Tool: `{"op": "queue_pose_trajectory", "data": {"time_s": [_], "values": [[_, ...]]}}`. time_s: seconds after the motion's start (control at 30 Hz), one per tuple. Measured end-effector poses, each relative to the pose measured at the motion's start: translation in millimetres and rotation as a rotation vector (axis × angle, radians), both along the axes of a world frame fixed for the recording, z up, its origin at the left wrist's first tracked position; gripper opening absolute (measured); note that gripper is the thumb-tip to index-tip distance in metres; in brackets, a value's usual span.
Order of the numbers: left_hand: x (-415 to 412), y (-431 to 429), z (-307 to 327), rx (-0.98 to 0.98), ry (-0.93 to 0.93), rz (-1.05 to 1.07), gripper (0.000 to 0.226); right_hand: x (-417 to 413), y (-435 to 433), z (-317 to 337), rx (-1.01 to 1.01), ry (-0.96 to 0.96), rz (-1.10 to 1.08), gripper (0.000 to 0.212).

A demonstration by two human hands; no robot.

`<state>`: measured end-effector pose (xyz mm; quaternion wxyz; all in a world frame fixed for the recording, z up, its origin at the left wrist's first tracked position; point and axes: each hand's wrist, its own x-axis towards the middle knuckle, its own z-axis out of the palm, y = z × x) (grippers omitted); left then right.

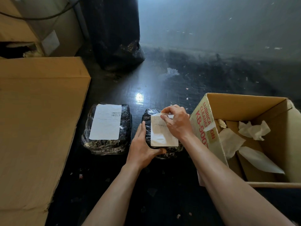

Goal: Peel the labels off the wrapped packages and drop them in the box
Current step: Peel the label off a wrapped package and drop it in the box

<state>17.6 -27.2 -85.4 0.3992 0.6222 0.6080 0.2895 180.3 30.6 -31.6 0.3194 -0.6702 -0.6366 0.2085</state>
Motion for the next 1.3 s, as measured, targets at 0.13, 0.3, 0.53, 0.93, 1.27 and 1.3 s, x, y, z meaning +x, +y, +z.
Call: {"op": "queue_pose_trajectory", "data": {"time_s": [0.13, 0.3, 0.53, 0.93, 1.27, 1.3], "values": [[0, 0, -1, 0.001, -0.007, 0.007, 0.146, 0, 10, 3, -0.014, -0.001, 0.034, 0.022], [-1, 0, -2, 0.0, -0.005, 0.014, 0.146, 2, 17, 2, -0.053, 0.027, 0.058, 0.023], [0, 0, -3, 0.012, 0.013, 0.019, 0.146, 10, 17, 8, -0.051, 0.073, 0.108, 0.01], [0, -2, 0, 0.019, 0.036, 0.022, 0.147, 7, -3, 13, -0.042, 0.097, 0.061, 0.009], [2, -2, 1, 0.008, 0.028, 0.027, 0.147, 12, -9, 9, -0.031, 0.151, 0.012, 0.015], [2, -2, 1, 0.008, 0.028, 0.027, 0.147, 12, -10, 10, -0.028, 0.161, 0.015, 0.013]]}}
